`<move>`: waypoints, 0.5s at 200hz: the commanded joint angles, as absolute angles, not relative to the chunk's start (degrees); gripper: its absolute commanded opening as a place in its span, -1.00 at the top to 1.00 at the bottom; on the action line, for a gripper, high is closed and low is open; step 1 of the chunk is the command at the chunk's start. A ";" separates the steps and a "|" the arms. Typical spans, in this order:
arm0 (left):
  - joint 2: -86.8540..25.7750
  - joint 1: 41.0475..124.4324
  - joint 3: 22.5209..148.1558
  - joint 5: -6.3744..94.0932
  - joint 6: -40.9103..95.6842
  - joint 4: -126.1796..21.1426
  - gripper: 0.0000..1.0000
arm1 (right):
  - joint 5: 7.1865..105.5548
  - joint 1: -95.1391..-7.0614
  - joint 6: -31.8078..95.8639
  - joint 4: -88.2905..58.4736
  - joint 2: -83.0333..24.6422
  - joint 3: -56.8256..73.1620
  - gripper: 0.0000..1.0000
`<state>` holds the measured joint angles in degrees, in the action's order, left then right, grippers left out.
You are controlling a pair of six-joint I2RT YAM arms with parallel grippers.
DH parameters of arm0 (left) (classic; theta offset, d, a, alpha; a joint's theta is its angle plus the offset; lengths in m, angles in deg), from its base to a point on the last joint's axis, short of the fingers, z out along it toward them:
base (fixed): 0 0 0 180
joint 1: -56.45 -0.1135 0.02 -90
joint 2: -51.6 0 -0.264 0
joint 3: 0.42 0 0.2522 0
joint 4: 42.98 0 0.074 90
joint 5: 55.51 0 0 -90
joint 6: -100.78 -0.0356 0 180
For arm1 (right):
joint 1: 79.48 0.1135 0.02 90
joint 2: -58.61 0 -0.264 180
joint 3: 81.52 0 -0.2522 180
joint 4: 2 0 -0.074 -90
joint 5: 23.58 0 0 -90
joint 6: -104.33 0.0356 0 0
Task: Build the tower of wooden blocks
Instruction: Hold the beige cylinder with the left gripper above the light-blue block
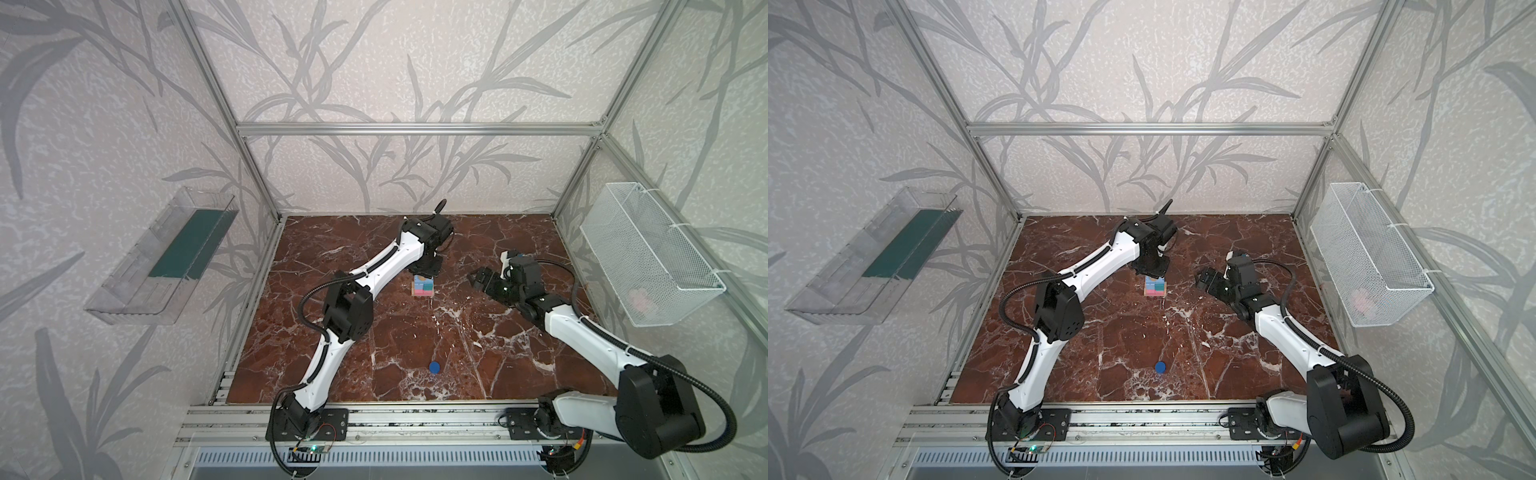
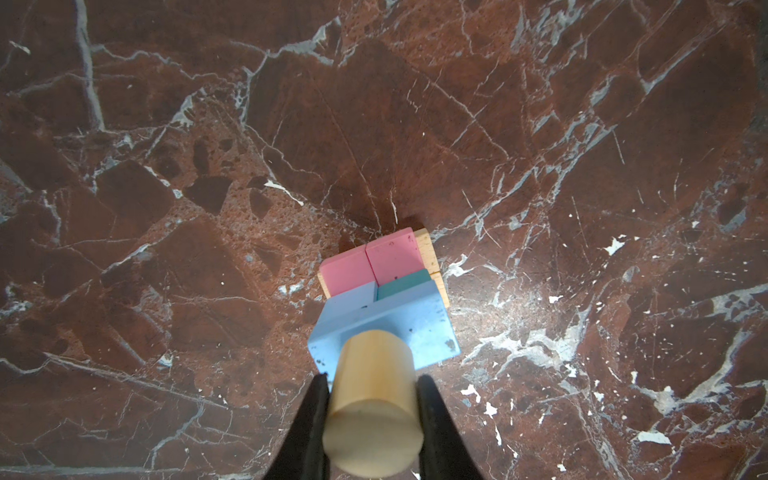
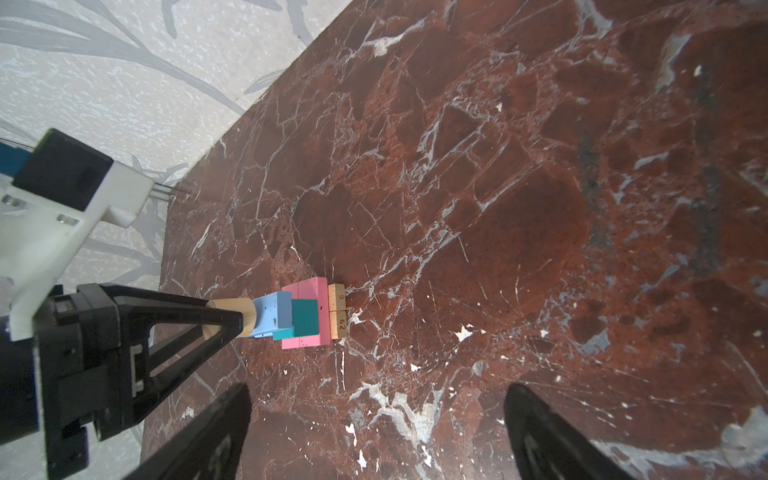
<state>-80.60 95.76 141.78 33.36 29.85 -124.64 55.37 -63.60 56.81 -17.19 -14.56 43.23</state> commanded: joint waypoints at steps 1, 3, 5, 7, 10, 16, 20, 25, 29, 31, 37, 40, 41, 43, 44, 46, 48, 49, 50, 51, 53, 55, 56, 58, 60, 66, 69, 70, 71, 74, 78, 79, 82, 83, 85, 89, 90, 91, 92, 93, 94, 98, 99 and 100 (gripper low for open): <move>-81.63 95.56 143.51 33.57 29.76 -126.46 0.98 | 54.67 -63.90 57.14 -15.82 -15.22 43.55 -0.90; -81.64 95.56 143.50 33.60 29.76 -126.44 0.98 | 54.65 -63.92 57.13 -15.77 -15.22 43.58 -0.90; -81.66 95.56 143.50 33.61 29.76 -126.44 0.98 | 54.65 -63.93 57.18 -15.83 -15.22 43.59 -0.91; -81.64 95.56 143.53 33.56 29.85 -126.44 0.98 | 54.62 -63.93 57.16 -15.82 -15.27 43.54 -0.90; -81.64 95.56 143.51 33.59 29.82 -126.50 0.98 | 54.64 -63.93 57.14 -15.80 -15.31 43.51 -0.90; -81.66 95.56 143.50 33.62 29.85 -126.54 0.98 | 54.56 -63.93 57.14 -15.76 -15.38 43.43 -0.90; -81.71 95.56 143.50 33.69 29.85 -126.52 0.98 | 54.53 -63.93 57.18 -15.76 -15.46 43.46 -0.90; -81.64 95.57 143.51 33.69 29.85 -126.57 0.98 | 54.47 -63.93 57.21 -15.75 -15.52 43.42 -0.90; -81.69 95.56 143.52 33.69 29.85 -126.53 0.97 | 54.40 -63.93 57.18 -15.76 -15.64 43.37 -0.90; -81.65 95.54 143.51 33.70 29.85 -126.52 0.97 | 54.39 -63.90 57.21 -15.76 -15.66 43.34 -0.90; -81.65 95.56 143.50 33.61 29.85 -126.53 0.97 | 54.32 -63.89 57.25 -15.63 -15.74 43.40 -0.90; -81.72 95.56 143.50 33.59 29.85 -126.57 0.96 | 54.30 -63.92 57.22 -15.60 -15.69 43.39 -0.90; -81.68 95.56 143.50 33.55 29.85 -126.55 0.96 | 54.30 -63.92 57.22 -15.59 -15.72 43.40 -0.90; -81.71 95.56 143.50 33.57 29.85 -126.53 0.96 | 54.23 -63.93 57.22 -15.58 -15.81 43.41 -0.91; -81.72 95.56 143.55 33.59 29.85 -126.53 0.96 | 54.22 -63.93 57.22 -15.58 -15.82 43.41 -0.90; -81.73 95.56 143.62 33.60 29.85 -126.52 0.96 | 54.21 -63.93 57.29 -15.54 -15.79 43.41 -0.90; -81.73 95.56 143.60 33.59 29.85 -126.50 0.96 | 54.21 -63.93 57.30 -15.51 -15.80 43.41 -0.90; -81.73 95.56 143.64 33.55 29.85 -126.47 0.96 | 54.21 -63.88 57.30 -15.50 -15.78 43.41 -0.90; -81.81 95.56 143.62 33.58 29.85 -126.45 0.96 | 54.21 -63.86 57.31 -15.50 -15.76 43.37 -0.90; -81.81 95.56 143.60 33.55 29.85 -126.44 0.95 | 54.21 -63.85 57.31 -15.50 -15.76 43.35 -0.90; -81.84 95.56 143.59 33.53 29.85 -126.46 0.95 | 54.18 -63.86 57.31 -15.50 -15.82 43.40 -0.90; -81.82 95.63 143.59 33.66 29.85 -126.44 0.94 | 54.20 -63.89 57.35 -15.50 -15.83 43.41 -0.90; -81.82 95.59 143.59 33.63 29.90 -126.48 0.94 | 54.20 -63.91 57.37 -15.50 -15.84 43.41 -0.90; -81.82 95.57 143.59 33.75 29.86 -126.47 0.94 | 54.14 -63.86 57.39 -15.50 -15.88 43.39 -0.90; -81.90 95.56 143.59 33.73 29.92 -126.47 0.94 | 54.12 -63.91 57.33 -15.50 -15.87 43.34 -0.90; -81.94 95.56 143.61 33.91 29.94 -126.44 0.93 | 54.12 -63.92 57.32 -15.50 -15.87 43.29 -0.90; -81.94 95.57 143.61 33.94 29.94 -126.52 0.93 | 54.12 -63.93 57.33 -15.49 -15.86 43.32 -0.90; -81.97 95.57 143.60 34.00 29.94 -126.52 0.93 | 54.12 -63.93 57.36 -15.49 -15.85 43.32 -0.90; -81.98 95.56 143.60 34.02 29.94 -126.57 0.93 | 54.12 -63.93 57.33 -15.49 -15.84 43.32 -0.90; -81.92 95.56 143.59 34.05 30.01 -126.57 0.93 | 54.12 -63.93 57.31 -15.53 -15.92 43.29 -0.90; -81.94 95.55 143.60 34.03 30.03 -126.57 0.93 | 54.12 -63.93 57.37 -15.50 -15.88 43.28 -0.90; -81.96 95.56 143.64 34.04 30.03 -126.54 0.93 | 54.12 -63.93 57.34 -15.50 -15.90 43.30 -0.90; -81.93 95.60 143.60 34.00 30.03 -126.53 0.93 | 54.12 -63.90 57.36 -15.54 -15.92 43.26 -0.90; -81.92 95.58 143.59 34.03 30.03 -126.52 0.93 | 54.12 -63.92 57.33 -15.52 -15.88 43.29 -0.90; -81.95 95.57 143.59 34.04 30.03 -126.52 0.93 | 54.12 -63.92 57.31 -15.50 -15.87 43.32 -0.90; -82.01 95.56 143.59 34.05 30.03 -126.52 0.92 | 54.12 -63.93 57.35 -15.50 -15.92 43.32 -0.90; -81.96 95.56 143.64 34.05 30.03 -126.52 0.93 | 54.12 -63.93 57.33 -15.50 -15.88 43.28 -0.90; -81.93 95.56 143.66 34.05 30.03 -126.52 0.92 | 54.12 -63.93 57.32 -15.54 -15.86 43.26 -0.90; -81.92 95.56 143.67 34.05 30.03 -126.52 0.92 | 54.12 -63.93 57.31 -15.52 -15.89 43.25 -0.90; -81.95 95.56 143.63 34.05 30.03 -126.52 0.93 | 54.12 -63.93 57.31 -15.51 -15.91 43.29 -0.90; -81.97 95.52 143.65 34.05 30.03 -126.52 0.93 | 54.12 -63.93 57.31 -15.50 -15.92 43.31 -0.90; -81.91 95.56 143.62 34.08 30.03 -126.53 0.92 | 54.12 -63.90 57.31 -15.57 -15.93 43.28 -0.90; -81.91 95.56 143.65 34.11 30.07 -126.53 0.92 | 54.12 -63.92 57.31 -15.53 -15.93 43.26 -0.90; -81.91 95.56 143.67 34.12 30.09 -126.53 0.92 | 54.12 -63.92 57.31 -15.56 -15.93 43.29 -0.90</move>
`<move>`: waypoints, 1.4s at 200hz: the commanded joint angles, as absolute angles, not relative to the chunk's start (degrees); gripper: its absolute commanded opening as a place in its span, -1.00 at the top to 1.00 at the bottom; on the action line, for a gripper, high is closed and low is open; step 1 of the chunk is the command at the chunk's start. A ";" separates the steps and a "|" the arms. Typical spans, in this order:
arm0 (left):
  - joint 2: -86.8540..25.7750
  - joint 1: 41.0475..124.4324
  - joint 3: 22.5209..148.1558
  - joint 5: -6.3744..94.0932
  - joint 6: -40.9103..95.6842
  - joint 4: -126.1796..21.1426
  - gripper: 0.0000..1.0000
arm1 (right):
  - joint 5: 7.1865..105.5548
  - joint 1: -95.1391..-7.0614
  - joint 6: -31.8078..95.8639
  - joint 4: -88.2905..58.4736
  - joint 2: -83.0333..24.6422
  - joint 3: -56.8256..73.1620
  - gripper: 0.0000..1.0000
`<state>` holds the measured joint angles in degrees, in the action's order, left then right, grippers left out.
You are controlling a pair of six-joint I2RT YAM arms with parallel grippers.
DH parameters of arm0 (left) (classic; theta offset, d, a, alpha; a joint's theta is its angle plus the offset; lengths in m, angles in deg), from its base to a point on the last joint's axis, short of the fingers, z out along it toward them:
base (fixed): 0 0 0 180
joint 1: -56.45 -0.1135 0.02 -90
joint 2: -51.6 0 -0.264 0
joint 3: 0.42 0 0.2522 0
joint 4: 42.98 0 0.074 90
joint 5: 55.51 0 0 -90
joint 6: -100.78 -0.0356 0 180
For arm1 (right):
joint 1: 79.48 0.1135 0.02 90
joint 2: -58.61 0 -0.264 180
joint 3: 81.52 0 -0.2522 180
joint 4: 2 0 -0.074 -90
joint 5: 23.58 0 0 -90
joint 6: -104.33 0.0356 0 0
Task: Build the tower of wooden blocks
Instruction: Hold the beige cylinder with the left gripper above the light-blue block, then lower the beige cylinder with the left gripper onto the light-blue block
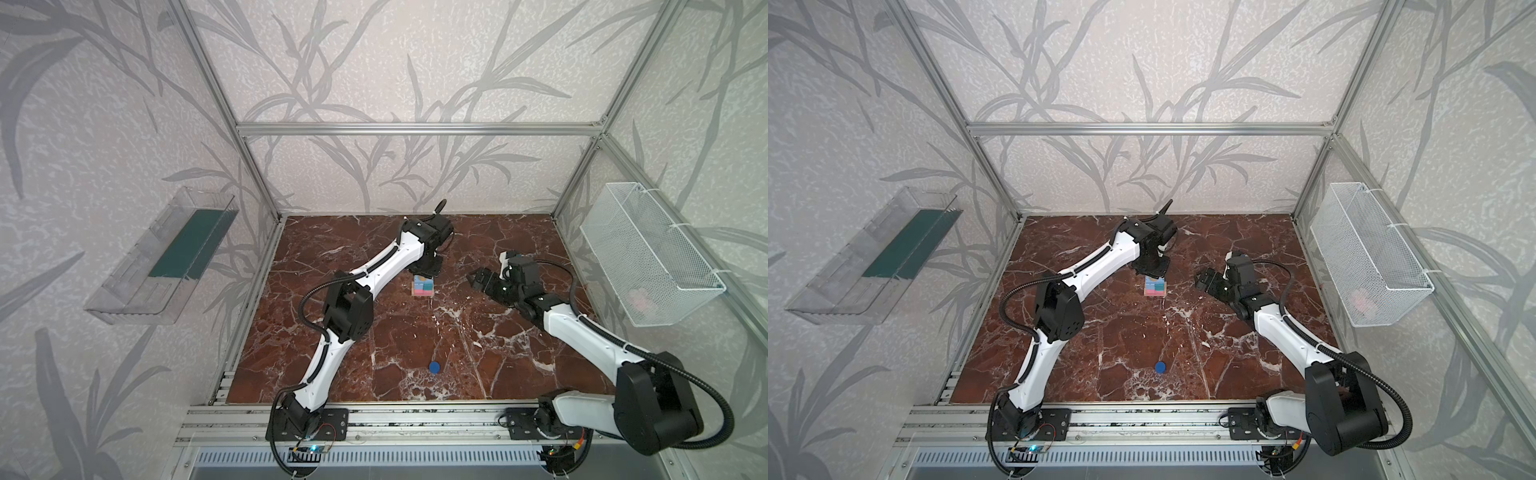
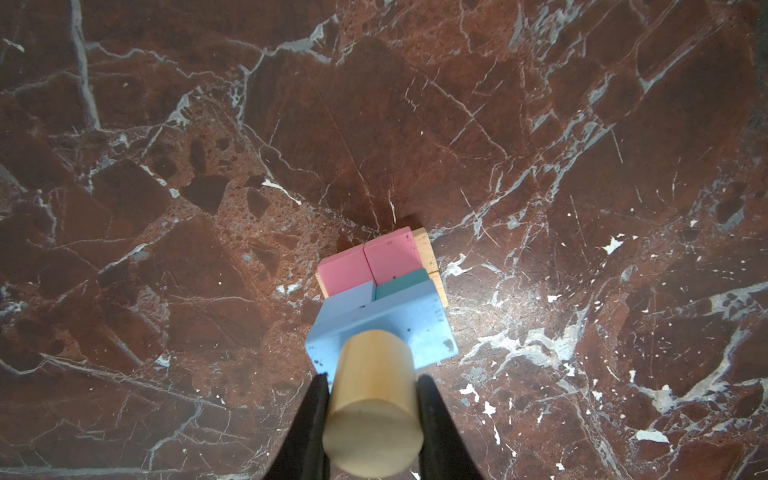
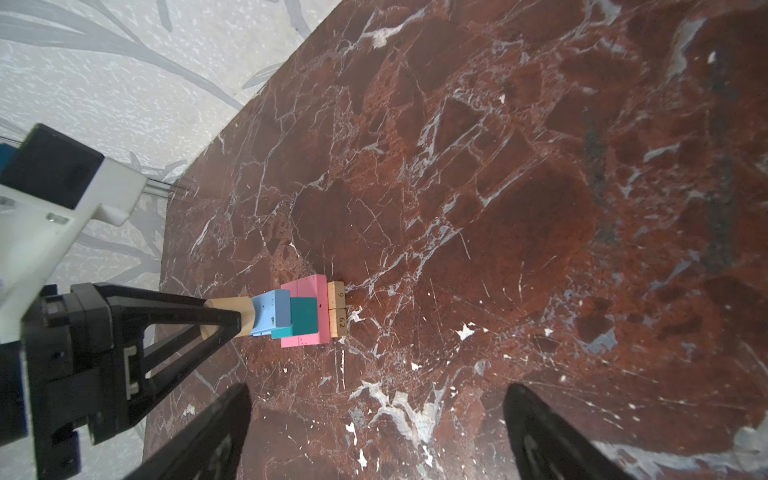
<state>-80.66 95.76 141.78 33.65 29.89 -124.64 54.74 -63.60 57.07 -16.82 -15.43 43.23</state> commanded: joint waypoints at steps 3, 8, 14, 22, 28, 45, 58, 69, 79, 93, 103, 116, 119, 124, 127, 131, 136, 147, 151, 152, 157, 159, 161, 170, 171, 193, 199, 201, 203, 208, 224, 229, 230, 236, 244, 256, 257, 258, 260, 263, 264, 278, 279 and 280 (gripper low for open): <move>-81.90 95.56 143.68 34.11 30.11 -126.50 0.92 | 54.12 -63.93 57.35 -15.50 -15.91 43.34 -0.90; -81.91 95.56 143.68 34.09 30.12 -126.48 0.92 | 54.12 -63.93 57.31 -15.50 -15.94 43.40 -0.90; -81.95 95.54 143.72 34.13 30.12 -126.46 0.92 | 54.07 -63.93 57.31 -15.42 -15.98 43.36 -0.90; -81.99 95.56 143.68 34.06 30.06 -126.50 0.91 | 54.03 -63.91 57.32 -15.41 -16.09 43.32 -0.90; -82.05 95.56 143.69 34.13 30.03 -126.44 0.91 | 54.03 -63.92 57.32 -15.43 -16.10 43.38 -0.90; -82.09 95.58 143.71 34.09 30.14 -126.46 0.88 | 54.04 -63.93 57.32 -15.32 -16.10 43.39 -0.90; -82.23 95.58 143.68 34.18 30.18 -126.35 0.86 | 54.11 -63.90 57.39 -15.25 -16.17 43.41 -0.90; -82.26 95.56 143.69 34.21 30.20 -126.26 0.85 | 54.04 -63.92 57.40 -15.23 -16.28 43.50 -0.90; -82.42 95.56 143.76 34.38 30.20 -126.19 0.84 | 53.95 -63.93 57.40 -15.19 -16.45 43.37 -0.90; -82.57 95.51 143.80 34.44 30.21 -126.26 0.84 | 53.86 -63.90 57.52 -15.06 -16.64 43.34 -0.90; -82.69 95.58 143.77 34.28 30.20 -126.35 0.83 | 53.85 -63.93 57.53 -15.01 -16.72 43.39 -0.90; -82.66 95.56 143.77 34.31 30.25 -126.39 0.80 | 53.79 -63.93 57.49 -14.97 -16.80 43.40 -0.89; -82.62 95.56 143.77 34.26 30.21 -126.35 0.79 | 53.77 -63.90 57.52 -14.89 -16.80 43.40 -0.89; -82.68 95.58 143.78 34.31 30.20 -126.35 0.78 | 53.77 -63.93 57.56 -14.88 -16.85 43.40 -0.90; -82.62 95.56 143.77 34.30 30.20 -126.35 0.77 | 53.70 -63.93 57.50 -14.88 -16.86 43.39 -0.90; -82.63 95.58 143.77 34.30 30.20 -126.37 0.77 | 53.68 -63.93 57.55 -14.80 -16.97 43.35 -0.90; -82.66 95.53 143.79 34.25 30.22 -126.29 0.76 | 53.68 -63.88 57.64 -14.80 -16.98 43.41 -0.89; -82.66 95.56 143.83 34.14 30.20 -126.27 0.75 | 53.61 -63.93 57.58 -14.67 -17.07 43.33 -0.89; -82.61 95.56 143.79 34.07 30.20 -126.24 0.75 | 53.50 -63.93 57.57 -14.71 -17.13 43.40 -0.89; -82.61 95.52 143.78 34.06 30.20 -126.25 0.75 | 53.46 -63.88 57.61 -14.71 -17.15 43.41 -0.89; -82.62 95.54 143.83 34.05 30.20 -126.23 0.75 | 53.50 -63.92 57.62 -14.70 -17.16 43.40 -0.89; -82.67 95.56 143.78 34.00 30.20 -126.25 0.74 | 53.50 -63.93 57.65 -14.70 -17.16 43.34 -0.89; -82.64 95.56 143.77 33.97 30.20 -126.19 0.74 | 53.53 -63.93 57.59 -14.64 -17.16 43.35 -0.89; -82.62 95.54 143.80 33.93 30.20 -126.17 0.74 | 53.56 -63.92 57.65 -14.62 -17.16 43.41 -0.89; -82.66 95.51 143.83 33.90 30.20 -126.17 0.74 | 53.53 -63.88 57.61 -14.62 -17.16 43.37 -0.89; -82.61 95.49 143.94 33.66 30.29 -126.18 0.74 | 53.56 -63.92 57.66 -14.59 -17.16 43.37 -0.89; -82.57 95.48 143.98 33.65 30.38 -126.11 0.74 | 53.59 -63.93 57.71 -14.62 -17.16 43.40 -0.89; -82.57 95.47 143.95 33.64 30.38 -126.11 0.74 | 53.59 -63.93 57.74 -14.62 -17.16 43.41 -0.89; -82.53 95.50 143.99 33.57 30.45 -126.09 0.74 | 53.59 -63.88 57.68 -14.62 -17.16 43.41 -0.89; -82.53 95.49 143.96 33.69 30.47 -126.00 0.74 | 53.51 -63.91 57.68 -14.61 -17.22 43.41 -0.89; -82.54 95.55 143.97 33.57 30.56 -125.91 0.75 | 53.44 -63.93 57.69 -14.57 -17.24 43.33 -0.89; -82.55 95.48 143.96 33.61 30.56 -125.86 0.74 | 53.44 -63.90 57.70 -14.61 -17.24 43.37 -0.89; -82.54 95.52 143.95 33.56 30.56 -125.84 0.74 | 53.47 -63.92 57.73 -14.62 -17.24 43.39 -0.89; -82.60 95.53 144.04 33.56 30.55 -125.87 0.75 | 53.50 -63.93 57.71 -14.62 -17.24 43.47 -0.89; -82.55 95.48 144.04 33.40 30.64 -125.86 0.75 | 53.50 -63.93 57.68 -14.62 -17.24 43.43 -0.89; -82.60 95.47 144.14 33.45 30.64 -125.84 0.75 | 53.50 -63.93 57.77 -14.62 -17.33 43.42 -0.89; -82.56 95.47 144.13 33.49 30.64 -125.83 0.75 | 53.50 -63.97 57.71 -14.62 -17.33 43.42 -0.89; -82.58 95.47 144.12 33.50 30.64 -125.83 0.75 | 53.50 -63.90 57.77 -14.57 -17.33 43.41 -0.89; -82.53 95.47 144.12 33.47 30.64 -125.89 0.75 | 53.50 -63.90 57.71 -14.54 -17.33 43.37 -0.89; -82.59 95.47 144.16 33.44 30.64 -125.84 0.75 | 53.50 -63.92 57.74 -14.57 -17.40 43.39 -0.89; -82.55 95.56 144.14 33.44 30.64 -125.87 0.75 | 53.50 -63.92 57.74 -14.55 -17.41 43.40 -0.89; -82.56 95.50 144.29 33.43 30.64 -125.82 0.75 | 53.42 -63.90 57.77 -14.49 -17.51 43.41 -0.89; -82.58 95.49 144.25 33.39 30.64 -125.86 0.74 | 53.42 -63.90 57.77 -14.49 -17.51 43.41 -0.89; -82.55 95.48 144.27 33.41 30.64 -125.84 0.75 | 53.37 -63.92 57.75 -14.45 -17.51 43.41 -0.89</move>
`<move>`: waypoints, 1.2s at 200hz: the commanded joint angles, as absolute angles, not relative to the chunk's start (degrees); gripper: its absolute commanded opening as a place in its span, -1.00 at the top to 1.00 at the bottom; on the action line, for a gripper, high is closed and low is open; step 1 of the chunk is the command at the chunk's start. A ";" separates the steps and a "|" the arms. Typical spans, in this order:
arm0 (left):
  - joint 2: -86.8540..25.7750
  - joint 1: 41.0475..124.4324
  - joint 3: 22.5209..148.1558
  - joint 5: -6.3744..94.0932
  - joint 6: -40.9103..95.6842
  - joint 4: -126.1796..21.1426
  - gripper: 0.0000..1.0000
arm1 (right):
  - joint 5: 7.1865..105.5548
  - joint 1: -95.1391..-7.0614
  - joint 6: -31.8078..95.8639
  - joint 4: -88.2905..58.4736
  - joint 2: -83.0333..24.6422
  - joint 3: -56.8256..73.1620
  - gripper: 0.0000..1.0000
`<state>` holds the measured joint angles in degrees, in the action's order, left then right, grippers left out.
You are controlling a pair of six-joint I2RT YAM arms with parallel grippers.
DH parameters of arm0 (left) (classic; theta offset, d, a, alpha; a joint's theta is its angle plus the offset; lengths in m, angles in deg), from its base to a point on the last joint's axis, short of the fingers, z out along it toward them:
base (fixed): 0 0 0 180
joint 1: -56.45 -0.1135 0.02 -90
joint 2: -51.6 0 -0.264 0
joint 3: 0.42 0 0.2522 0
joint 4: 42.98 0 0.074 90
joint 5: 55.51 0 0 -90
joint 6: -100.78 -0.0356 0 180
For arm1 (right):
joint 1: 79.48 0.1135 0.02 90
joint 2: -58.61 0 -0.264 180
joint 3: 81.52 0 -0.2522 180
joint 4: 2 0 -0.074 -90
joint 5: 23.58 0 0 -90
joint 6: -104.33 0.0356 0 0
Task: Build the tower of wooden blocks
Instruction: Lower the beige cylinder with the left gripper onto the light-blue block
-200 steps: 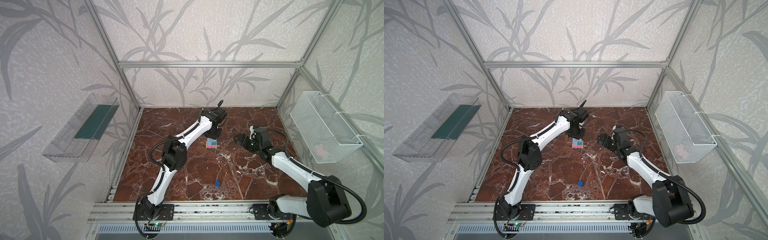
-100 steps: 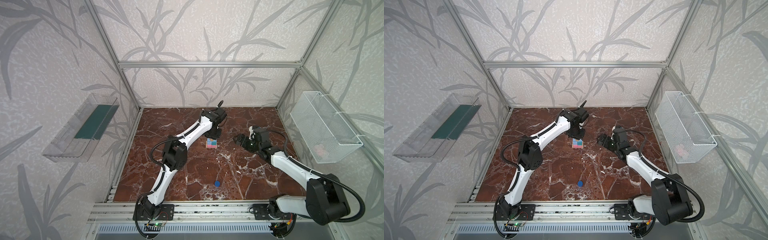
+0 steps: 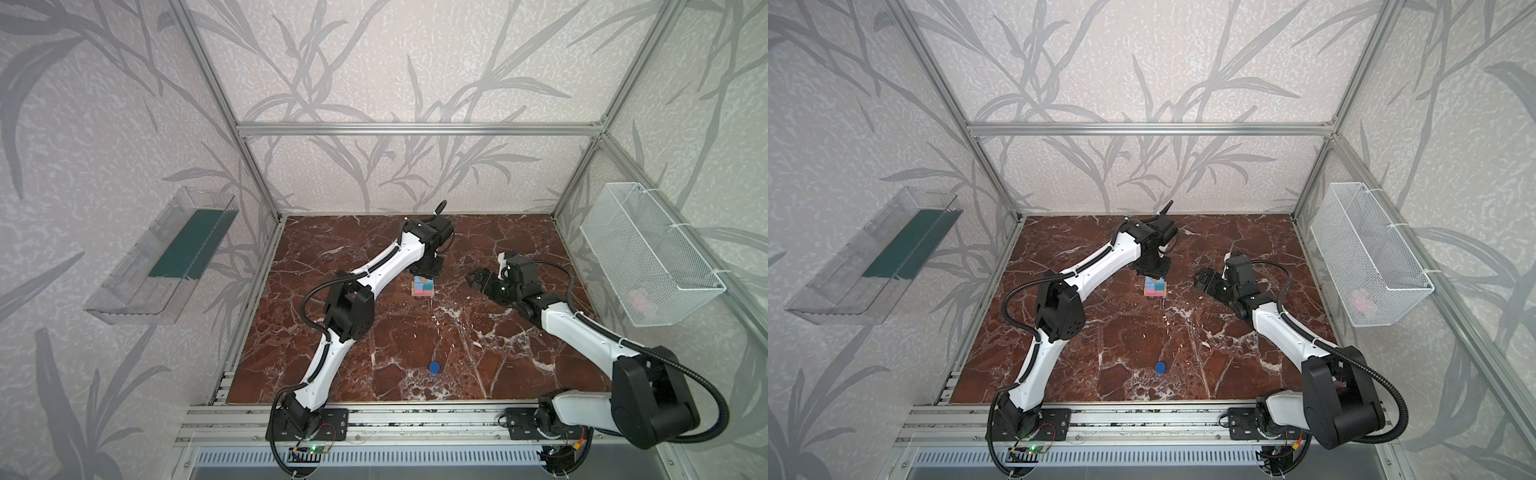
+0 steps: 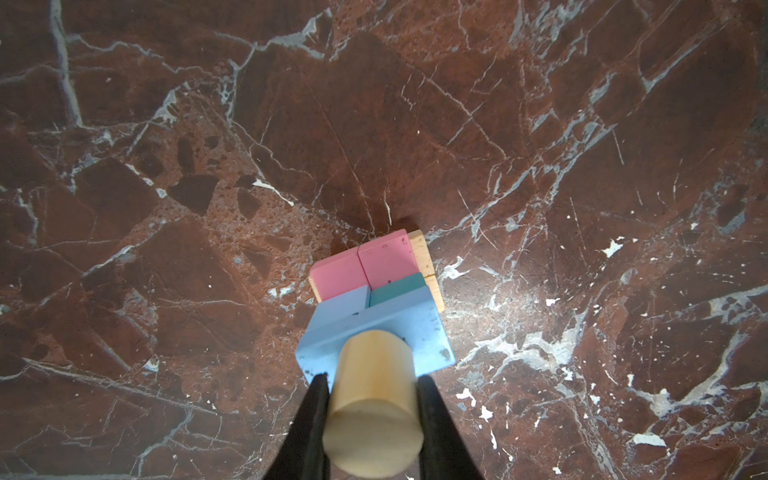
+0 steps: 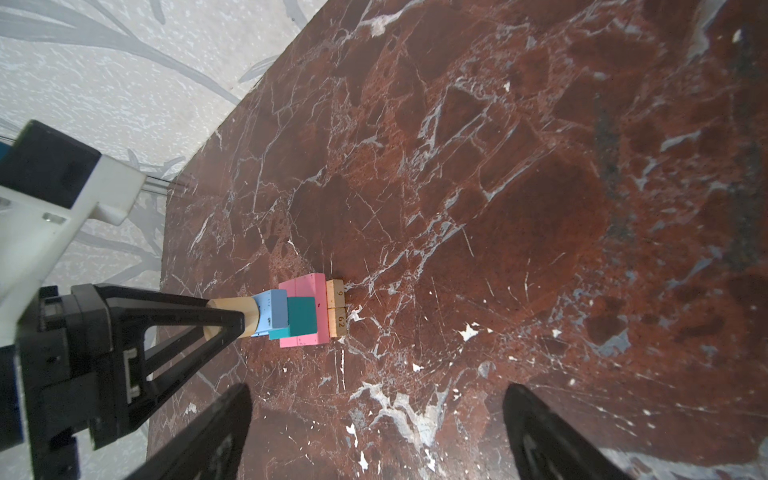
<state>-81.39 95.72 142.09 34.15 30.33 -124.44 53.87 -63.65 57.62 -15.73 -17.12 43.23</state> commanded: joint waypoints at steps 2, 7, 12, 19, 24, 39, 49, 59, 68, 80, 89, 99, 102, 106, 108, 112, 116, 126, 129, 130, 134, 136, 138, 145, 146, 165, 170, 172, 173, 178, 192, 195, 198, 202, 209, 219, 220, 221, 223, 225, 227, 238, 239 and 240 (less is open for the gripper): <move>-82.55 95.52 144.36 33.43 30.64 -125.87 0.74 | 53.40 -63.93 57.79 -14.44 -17.57 43.41 -0.89; -82.54 95.48 144.38 33.35 30.64 -125.91 0.75 | 53.41 -63.93 57.77 -14.44 -17.59 43.40 -0.89; -82.57 95.52 144.39 33.35 30.64 -125.91 0.75 | 53.34 -63.93 57.76 -14.43 -17.64 43.35 -0.89; -82.54 95.48 144.38 33.32 30.64 -125.91 0.74 | 53.33 -63.88 57.76 -14.48 -17.66 43.37 -0.89; -82.54 95.47 144.38 33.27 30.71 -125.94 0.74 | 53.33 -63.97 57.77 -14.40 -17.75 43.31 -0.89; -82.62 95.48 144.38 33.33 30.73 -125.91 0.74 | 53.33 -63.92 57.76 -14.37 -17.78 43.33 -0.89; -82.68 95.47 144.39 33.41 30.73 -125.96 0.74 | 53.29 -63.92 57.76 -14.36 -17.77 43.35 -0.89; -82.72 95.47 144.38 33.35 30.73 -126.01 0.74 | 53.32 -63.93 57.75 -14.35 -17.77 43.36 -0.89; -82.72 95.47 144.38 33.34 30.73 -126.07 0.74 | 53.33 -63.93 57.78 -14.35 -17.73 43.40 -0.89; -82.74 95.43 144.39 33.32 30.73 -126.11 0.74 | 53.27 -63.92 57.75 -14.39 -17.77 43.39 -0.89; -82.78 95.52 144.38 33.37 30.73 -126.09 0.72 | 53.19 -63.93 57.79 -14.38 -17.86 43.34 -0.89; -82.93 95.49 144.39 33.32 30.81 -126.09 0.69 | 53.18 -63.93 57.75 -14.37 -17.86 43.32 -0.89; -82.88 95.48 144.38 33.30 30.82 -126.16 0.68 | 53.22 -63.88 57.75 -14.35 -17.94 43.29 -0.89; -82.91 95.50 144.38 33.32 30.82 -126.09 0.66 | 53.24 -63.92 57.75 -14.35 -17.95 43.25 -0.89; -82.92 95.48 144.38 33.32 30.82 -126.13 0.65 | 53.17 -63.90 57.75 -14.35 -17.95 43.28 -0.89; -82.90 95.47 144.42 33.34 30.82 -126.09 0.64 | 53.22 -63.93 57.78 -14.42 -17.95 43.30 -0.89; -82.89 95.48 144.39 33.35 30.82 -126.02 0.63 | 53.26 -63.93 57.79 -14.36 -17.95 43.32 -0.89; -83.00 95.48 144.45 33.32 30.82 -126.00 0.62 | 53.23 -63.93 57.77 -14.35 -17.95 43.24 -0.89; -83.01 95.47 144.47 33.34 30.82 -126.00 0.61 | 53.24 -63.93 57.79 -14.35 -17.95 43.25 -0.89; -83.03 95.47 144.47 33.34 30.82 -126.00 0.61 | 53.24 -63.93 57.77 -14.35 -17.95 43.24 -0.89; -83.04 95.47 144.51 33.35 30.82 -126.10 0.61 | 53.23 -63.93 57.79 -14.43 -17.99 43.26 -0.89; -83.04 95.52 144.48 33.35 30.82 -126.09 0.60 | 53.24 -63.93 57.76 -14.37 -18.02 43.24 -0.89; -83.04 95.48 144.47 33.35 30.82 -126.08 0.60 | 53.24 -63.93 57.75 -14.40 -18.03 43.28 -0.89; -83.05 95.47 144.50 33.34 30.82 -126.09 0.59 | 53.24 -63.92 57.75 -14.27 -18.04 43.24 -0.89; -83.05 95.47 144.48 33.35 30.82 -126.08 0.59 | 53.24 -63.92 57.75 -14.27 -18.04 43.28 -0.89; -83.13 95.45 144.47 33.26 30.82 -126.09 0.58 | 53.15 -63.93 57.75 -14.26 -18.21 43.19 -0.89; -83.13 95.39 144.55 33.32 30.82 -126.13 0.58 | 53.15 -63.93 57.82 -14.26 -18.21 43.18 -0.89; -83.22 95.39 144.56 33.32 30.82 -126.10 0.58 | 53.15 -63.93 57.77 -14.24 -18.25 43.20 -0.89; -83.26 95.39 144.56 33.33 30.82 -126.09 0.58 | 53.15 -63.93 57.76 -14.25 -18.28 43.22 -0.89; -83.26 95.39 144.62 33.35 30.82 -126.09 0.57 | 53.15 -63.92 57.79 -14.20 -18.30 43.22 -0.89; -83.37 95.39 144.67 33.38 30.82 -126.13 0.52 | 53.06 -63.93 57.76 -14.26 -18.30 43.10 -0.89; -83.39 95.39 144.65 33.37 30.83 -126.11 0.51 | 53.06 -63.92 57.75 -14.22 -18.30 43.13 -0.89; -83.40 95.41 144.69 33.35 30.82 -126.09 0.50 | 53.06 -63.93 57.75 -14.26 -18.30 43.15 -0.89; -83.42 95.40 144.73 33.35 30.85 -126.18 0.50 | 53.06 -63.93 57.79 -14.26 -18.30 43.08 -0.89; -83.53 95.42 144.86 33.42 30.91 -126.25 0.50 | 53.06 -63.91 57.76 -14.25 -18.30 43.06 -0.89; -83.70 95.39 144.90 33.36 30.91 -126.36 0.50 | 53.06 -63.93 57.75 -14.22 -18.28 43.07 -0.89; -83.68 95.39 144.91 33.39 30.91 -126.35 0.50 | 53.02 -63.88 57.75 -14.20 -18.29 43.11 -0.89; -83.71 95.39 144.91 33.41 30.91 -126.35 0.50 | 53.05 -63.92 57.75 -14.25 -18.30 43.05 -0.89; -83.67 95.39 144.91 33.43 30.91 -126.35 0.50 | 53.06 -63.92 57.75 -14.26 -18.30 43.01 -0.89; -83.73 95.39 144.95 33.43 30.91 -126.35 0.50 | 53.06 -63.93 57.75 -14.19 -18.30 43.04 -0.89; -83.74 95.39 145.01 33.43 30.91 -126.35 0.50 | 53.06 -63.93 57.77 -14.18 -18.30 43.06 -0.89; -83.75 95.39 145.15 33.43 30.91 -126.44 0.49 | 53.06 -63.93 57.71 -14.22 -18.43 43.03 -0.89; -83.75 95.39 145.12 33.43 30.91 -126.48 0.49 | 53.06 -63.93 57.68 -14.20 -18.45 43.05 -0.89; -83.75 95.39 145.10 33.43 30.91 -126.46 0.49 | 53.06 -63.93 57.67 -14.19 -18.46 43.01 -0.89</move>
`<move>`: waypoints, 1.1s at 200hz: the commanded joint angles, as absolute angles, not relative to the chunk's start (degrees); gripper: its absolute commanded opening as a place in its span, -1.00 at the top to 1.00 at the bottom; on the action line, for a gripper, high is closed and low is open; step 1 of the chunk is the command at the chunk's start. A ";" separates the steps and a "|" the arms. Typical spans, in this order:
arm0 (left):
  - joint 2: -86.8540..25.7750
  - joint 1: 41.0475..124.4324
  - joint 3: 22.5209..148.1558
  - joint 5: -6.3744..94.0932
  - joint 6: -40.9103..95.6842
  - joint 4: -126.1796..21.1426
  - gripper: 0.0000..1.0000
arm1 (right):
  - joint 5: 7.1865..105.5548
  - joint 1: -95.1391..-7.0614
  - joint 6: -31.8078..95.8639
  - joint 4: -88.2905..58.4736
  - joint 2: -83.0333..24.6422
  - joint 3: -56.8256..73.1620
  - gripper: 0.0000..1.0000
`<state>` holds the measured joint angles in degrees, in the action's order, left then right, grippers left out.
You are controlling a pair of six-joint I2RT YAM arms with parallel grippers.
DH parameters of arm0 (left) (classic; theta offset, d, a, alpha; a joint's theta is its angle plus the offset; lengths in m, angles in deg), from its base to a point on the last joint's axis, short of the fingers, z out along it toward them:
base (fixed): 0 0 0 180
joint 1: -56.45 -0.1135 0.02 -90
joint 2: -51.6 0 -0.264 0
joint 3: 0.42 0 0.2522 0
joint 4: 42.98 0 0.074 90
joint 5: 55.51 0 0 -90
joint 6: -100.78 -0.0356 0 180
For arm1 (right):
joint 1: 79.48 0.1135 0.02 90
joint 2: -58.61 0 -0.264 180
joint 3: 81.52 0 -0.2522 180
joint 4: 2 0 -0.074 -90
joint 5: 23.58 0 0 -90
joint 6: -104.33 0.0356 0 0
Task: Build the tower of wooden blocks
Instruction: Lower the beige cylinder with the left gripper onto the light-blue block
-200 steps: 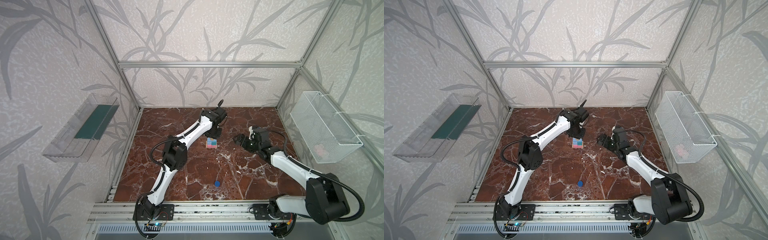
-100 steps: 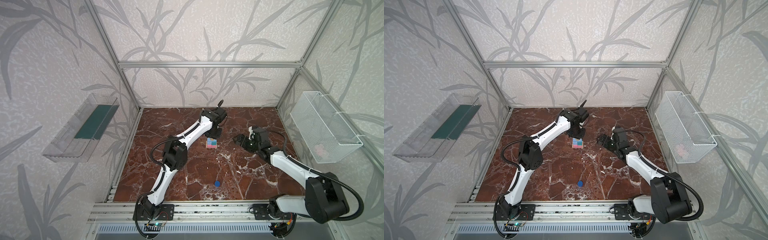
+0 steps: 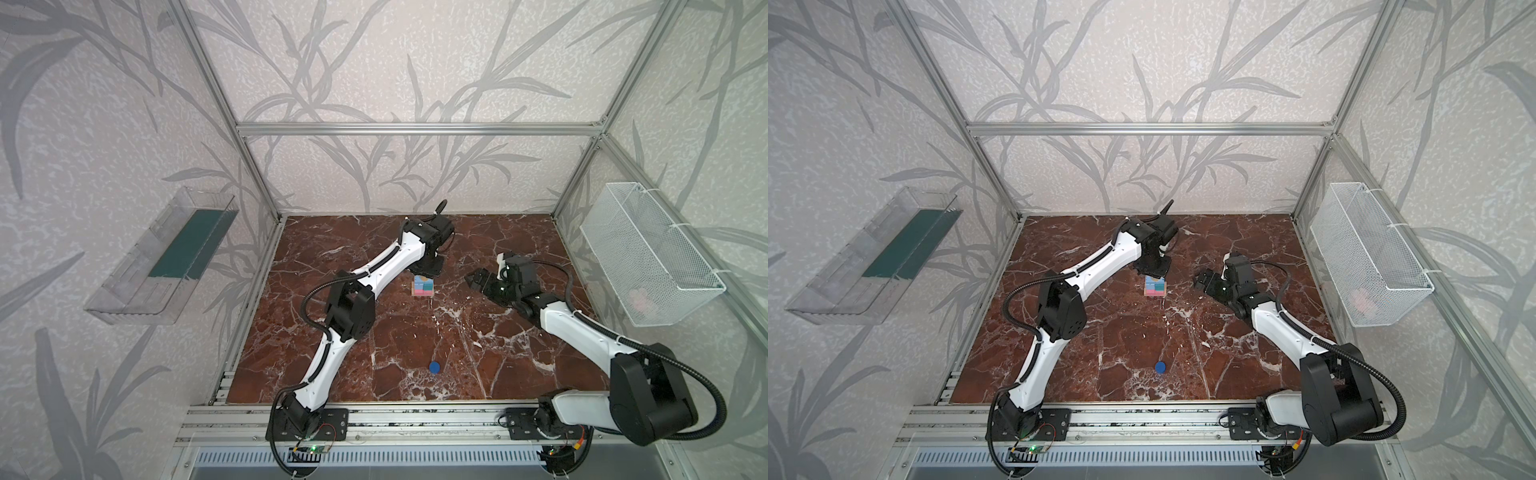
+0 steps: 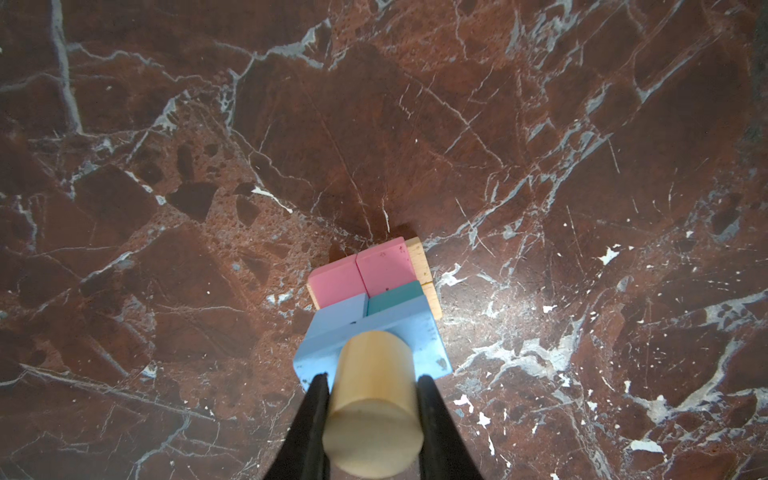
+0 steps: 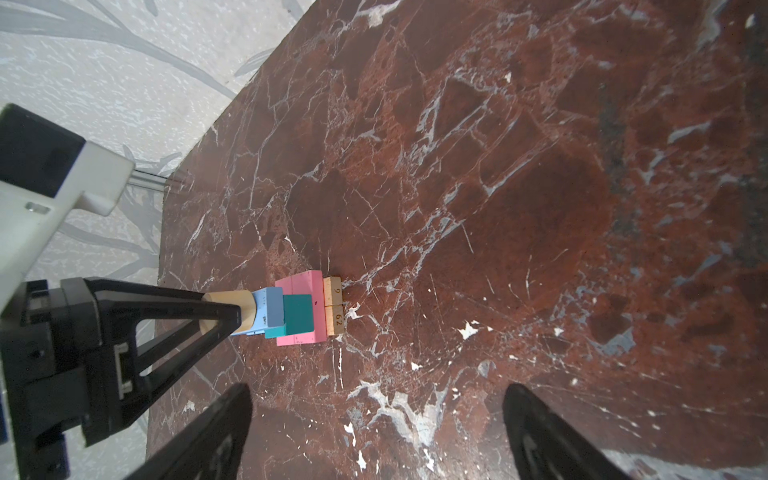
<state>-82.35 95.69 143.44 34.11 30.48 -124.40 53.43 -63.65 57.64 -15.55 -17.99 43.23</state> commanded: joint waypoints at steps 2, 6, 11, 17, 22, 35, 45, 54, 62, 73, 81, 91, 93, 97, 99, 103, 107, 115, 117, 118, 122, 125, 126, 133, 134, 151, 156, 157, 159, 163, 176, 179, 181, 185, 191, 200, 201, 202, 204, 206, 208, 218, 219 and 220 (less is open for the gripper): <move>-83.77 95.41 145.09 33.39 30.91 -126.46 0.49 | 53.00 -63.93 57.73 -14.18 -18.47 42.98 -0.89; -83.75 95.39 145.16 33.42 30.91 -126.46 0.49 | 52.98 -63.90 57.73 -14.18 -18.54 42.97 -0.89; -83.81 95.39 145.18 33.52 30.91 -126.55 0.49 | 52.97 -63.93 57.67 -14.20 -18.56 42.95 -0.89; -83.84 95.37 145.33 33.51 30.91 -126.53 0.49 | 52.89 -63.88 57.70 -14.18 -18.64 42.82 -0.89; -83.84 95.39 145.35 33.52 30.91 -126.57 0.48 | 52.88 -63.94 57.66 -14.22 -18.65 42.84 -0.89; -83.84 95.38 145.50 33.48 30.91 -126.68 0.48 | 52.80 -63.93 57.70 -14.18 -18.72 42.88 -0.89; -83.84 95.39 145.61 33.43 30.91 -126.78 0.47 | 52.88 -63.93 57.71 -14.18 -18.73 42.84 -0.89; -83.84 95.38 145.66 33.39 30.91 -126.88 0.46 | 52.89 -63.93 57.66 -14.18 -18.74 42.84 -0.89; -83.84 95.38 145.70 33.43 30.91 -126.96 0.43 | 52.89 -63.93 57.68 -14.18 -18.73 42.94 -0.89; -83.84 95.38 145.72 33.42 30.97 -127.05 0.40 | 52.82 -63.93 57.74 -14.18 -18.78 42.95 -0.89; -83.84 95.39 145.79 33.42 31.00 -127.06 0.39 | 52.80 -63.93 57.67 -14.09 -18.83 42.95 -0.89; -83.77 95.37 145.79 33.37 31.00 -127.08 0.38 | 52.80 -63.93 57.75 -14.09 -18.90 42.85 -0.89; -83.78 95.38 145.79 33.35 31.00 -127.12 0.37 | 52.80 -63.93 57.75 -14.11 -18.91 42.94 -0.89; -83.75 95.39 145.77 33.35 31.00 -127.14 0.36 | 52.78 -63.93 57.75 -14.09 -18.91 42.87 -0.89; -83.77 95.36 145.78 33.35 31.00 -127.14 0.35 | 52.80 -63.90 57.77 -14.13 -18.89 42.95 -0.89; -83.75 95.35 145.81 33.33 31.00 -127.18 0.34 | 52.80 -63.93 57.75 -14.08 -18.90 42.93 -0.89; -83.75 95.36 145.79 33.34 31.00 -127.14 0.33 | 52.80 -63.93 57.75 -14.04 -18.91 42.96 -0.89; -83.77 95.39 145.88 33.35 31.00 -127.13 0.33 | 52.80 -63.93 57.76 -14.01 -18.91 42.97 -0.89; -83.75 95.39 145.88 33.35 31.00 -127.20 0.33 | 52.80 -63.93 57.75 -14.00 -18.87 42.97 -0.89; -83.80 95.39 145.88 33.35 31.00 -127.21 0.33 | 52.80 -63.93 57.75 -14.05 -18.89 42.97 -0.89; -83.75 95.39 145.87 33.27 31.06 -127.23 0.33 | 52.80 -63.90 57.75 -14.00 -18.90 42.97 -0.89; -83.75 95.43 145.88 33.26 31.01 -127.23 0.33 | 52.76 -63.92 57.75 -14.00 -18.91 42.95 -0.89; -83.75 95.36 145.88 33.21 31.00 -127.23 0.33 | 52.78 -63.93 57.75 -14.05 -18.91 42.92 -0.89; -83.75 95.39 145.96 33.09 31.04 -127.31 0.33 | 52.80 -63.90 57.79 -14.07 -18.87 42.92 -0.89; -83.75 95.39 145.96 33.09 31.02 -127.31 0.33 | 52.80 -63.92 57.77 -14.03 -18.89 42.95 -0.89; -83.69 95.37 145.96 32.90 31.00 -127.49 0.33 | 52.71 -63.93 57.84 -14.03 -18.94 42.95 -0.89; -83.66 95.39 145.99 32.83 31.00 -127.50 0.33 | 52.67 -63.93 57.87 -13.93 -18.96 42.97 -0.88; -83.66 95.39 145.98 32.82 31.00 -127.50 0.33 | 52.69 -63.93 57.90 -13.88 -18.98 42.97 -0.88; -83.66 95.41 145.99 32.82 31.00 -127.54 0.33 | 52.71 -63.93 57.85 -13.90 -19.00 42.91 -0.89; -83.67 95.39 145.97 32.74 31.00 -127.54 0.32 | 52.71 -63.90 57.87 -13.91 -18.98 42.97 -0.89; -83.54 95.39 145.97 32.64 31.08 -127.58 0.28 | 52.66 -63.93 57.86 -13.84 -19.04 43.06 -0.89; -83.49 95.36 145.97 32.64 31.08 -127.64 0.28 | 52.56 -63.93 57.90 -13.83 -19.08 43.02 -0.89; -83.49 95.38 145.96 32.64 31.08 -127.62 0.27 | 52.61 -63.93 57.90 -13.83 -19.09 43.01 -0.89; -83.48 95.39 145.96 32.56 31.08 -127.60 0.27 | 52.62 -63.93 57.90 -13.83 -19.03 43.01 -0.89; -83.47 95.39 145.96 32.55 31.06 -127.58 0.27 | 52.54 -63.90 57.99 -13.67 -19.11 43.01 -0.89; -83.53 95.35 145.98 32.62 31.00 -127.58 0.27 | 52.45 -63.93 57.93 -13.65 -19.17 43.03 -0.89; -83.55 95.37 145.93 32.63 31.00 -127.58 0.27 | 52.36 -63.88 57.97 -13.56 -19.17 43.04 -0.89; -83.52 95.38 145.95 32.64 31.00 -127.58 0.27 | 52.36 -63.90 57.99 -13.56 -19.17 43.01 -0.89; -83.49 95.38 145.96 32.60 31.00 -127.58 0.27 | 52.36 -63.92 57.98 -13.52 -19.18 43.05 -0.89; -83.53 95.43 145.96 32.63 31.00 -127.62 0.27 | 52.36 -63.93 57.94 -13.51 -19.16 43.06 -0.89; -83.50 95.37 145.96 32.64 31.00 -127.59 0.27 | 52.36 -63.93 57.97 -13.53 -19.17 43.06 -0.89; -83.58 95.39 145.97 32.64 31.00 -127.62 0.27 | 52.36 -63.92 57.92 -13.55 -19.18 43.02 -0.89; -83.62 95.39 145.97 32.64 31.00 -127.64 0.27 | 52.36 -63.93 57.97 -13.51 -19.18 43.04 -0.89; -83.64 95.34 145.97 32.64 31.04 -127.66 0.27 | 52.36 -63.93 57.94 -13.54 -19.18 43.05 -0.89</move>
